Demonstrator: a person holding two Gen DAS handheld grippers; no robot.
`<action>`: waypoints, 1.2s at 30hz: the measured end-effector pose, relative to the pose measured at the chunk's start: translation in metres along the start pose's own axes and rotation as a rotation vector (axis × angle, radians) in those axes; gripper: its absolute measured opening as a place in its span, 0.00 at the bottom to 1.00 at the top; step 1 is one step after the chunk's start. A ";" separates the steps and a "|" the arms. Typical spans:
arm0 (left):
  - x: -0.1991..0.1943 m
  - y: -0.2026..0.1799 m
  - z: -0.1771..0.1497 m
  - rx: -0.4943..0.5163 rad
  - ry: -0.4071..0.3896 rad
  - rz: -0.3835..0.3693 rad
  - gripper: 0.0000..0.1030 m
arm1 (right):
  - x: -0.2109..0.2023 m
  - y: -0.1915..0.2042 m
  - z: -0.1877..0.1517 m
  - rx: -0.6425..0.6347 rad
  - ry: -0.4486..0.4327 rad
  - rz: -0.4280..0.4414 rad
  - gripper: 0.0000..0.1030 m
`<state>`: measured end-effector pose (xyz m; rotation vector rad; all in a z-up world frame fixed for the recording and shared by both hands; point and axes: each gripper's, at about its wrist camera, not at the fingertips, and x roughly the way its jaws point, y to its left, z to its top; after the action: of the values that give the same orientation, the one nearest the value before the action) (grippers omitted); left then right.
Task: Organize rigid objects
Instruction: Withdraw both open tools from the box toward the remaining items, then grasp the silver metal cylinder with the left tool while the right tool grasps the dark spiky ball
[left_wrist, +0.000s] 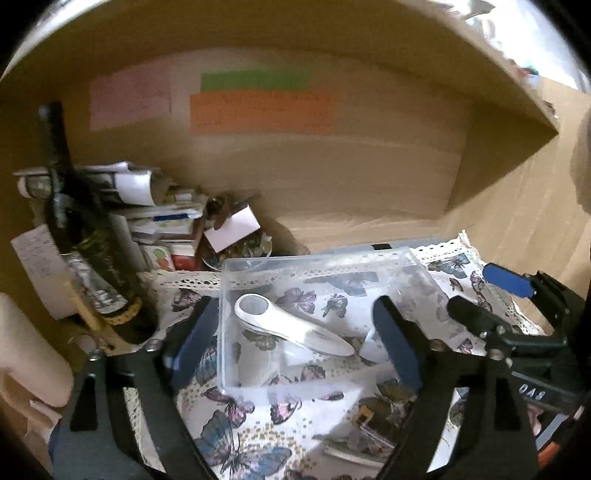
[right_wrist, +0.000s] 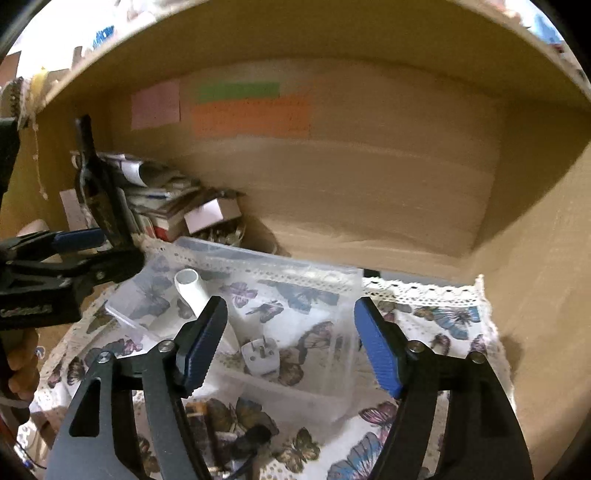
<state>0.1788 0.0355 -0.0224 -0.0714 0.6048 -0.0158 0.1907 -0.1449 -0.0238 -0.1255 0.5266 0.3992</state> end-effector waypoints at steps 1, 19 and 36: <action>-0.006 -0.001 -0.002 0.000 -0.008 0.004 0.91 | -0.004 0.000 -0.001 0.002 -0.005 -0.002 0.68; -0.008 -0.031 -0.082 0.004 0.171 0.004 0.95 | -0.042 -0.014 -0.073 0.077 0.073 -0.005 0.76; 0.031 -0.054 -0.138 -0.036 0.335 -0.022 0.91 | -0.014 -0.020 -0.131 0.130 0.257 0.041 0.75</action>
<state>0.1261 -0.0282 -0.1494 -0.1111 0.9389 -0.0392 0.1273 -0.1963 -0.1286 -0.0406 0.8081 0.3893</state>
